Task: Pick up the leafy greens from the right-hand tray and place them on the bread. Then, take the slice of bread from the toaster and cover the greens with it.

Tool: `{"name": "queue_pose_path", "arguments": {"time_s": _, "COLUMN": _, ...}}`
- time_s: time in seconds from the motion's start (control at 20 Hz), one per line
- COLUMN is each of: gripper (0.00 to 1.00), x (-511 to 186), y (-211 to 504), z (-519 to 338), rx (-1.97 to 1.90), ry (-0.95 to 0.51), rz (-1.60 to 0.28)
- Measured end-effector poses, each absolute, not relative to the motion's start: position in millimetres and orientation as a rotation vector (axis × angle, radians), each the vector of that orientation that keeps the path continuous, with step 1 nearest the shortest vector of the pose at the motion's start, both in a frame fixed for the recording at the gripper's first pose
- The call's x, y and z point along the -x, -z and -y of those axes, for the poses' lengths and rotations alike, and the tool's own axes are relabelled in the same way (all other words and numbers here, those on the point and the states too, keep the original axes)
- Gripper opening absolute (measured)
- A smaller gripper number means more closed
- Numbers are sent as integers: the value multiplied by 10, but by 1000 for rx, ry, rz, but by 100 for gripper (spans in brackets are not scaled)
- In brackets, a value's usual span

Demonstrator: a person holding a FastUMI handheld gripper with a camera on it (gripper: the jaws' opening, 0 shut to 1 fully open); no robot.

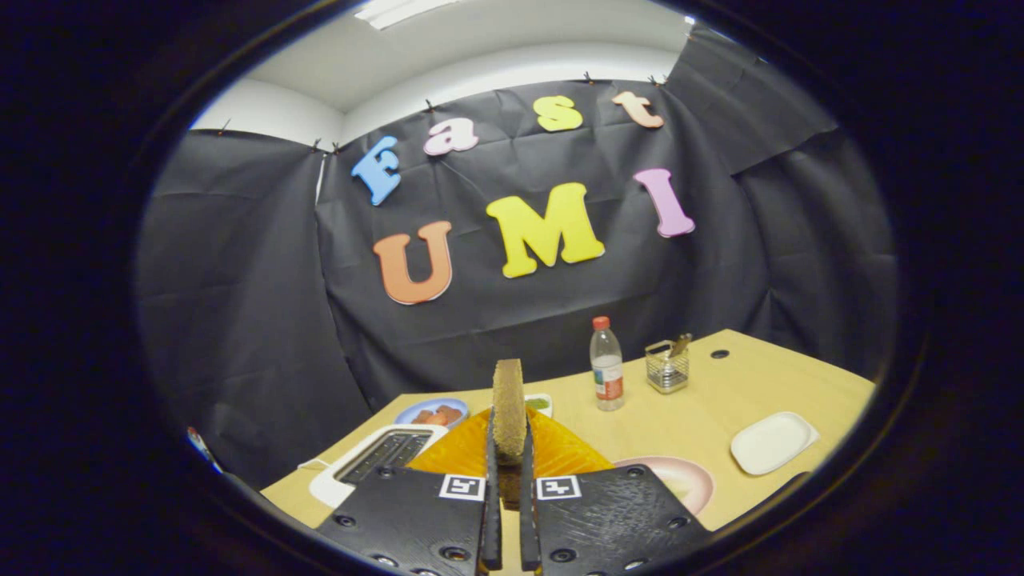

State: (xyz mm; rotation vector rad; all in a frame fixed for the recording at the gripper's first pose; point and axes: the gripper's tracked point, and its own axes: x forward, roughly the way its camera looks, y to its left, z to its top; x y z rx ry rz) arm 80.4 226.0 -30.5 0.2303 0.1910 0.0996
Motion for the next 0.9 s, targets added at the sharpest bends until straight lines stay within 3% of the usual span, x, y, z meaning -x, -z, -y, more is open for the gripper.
{"name": "queue_pose_path", "arguments": {"time_s": 0.4, "gripper": 8, "x": -915, "y": 1210, "z": -1963, "rx": -327, "ry": -101, "rz": -408}}
{"name": "queue_pose_path", "arguments": {"time_s": 0.75, "gripper": 8, "x": -910, "y": 1485, "z": -1704, "rx": -396, "ry": -95, "rz": -481}}
{"name": "queue_pose_path", "arguments": {"time_s": 0.9, "gripper": 15, "x": -892, "y": 1599, "z": -1577, "rx": -391, "ry": -96, "rz": -516}}
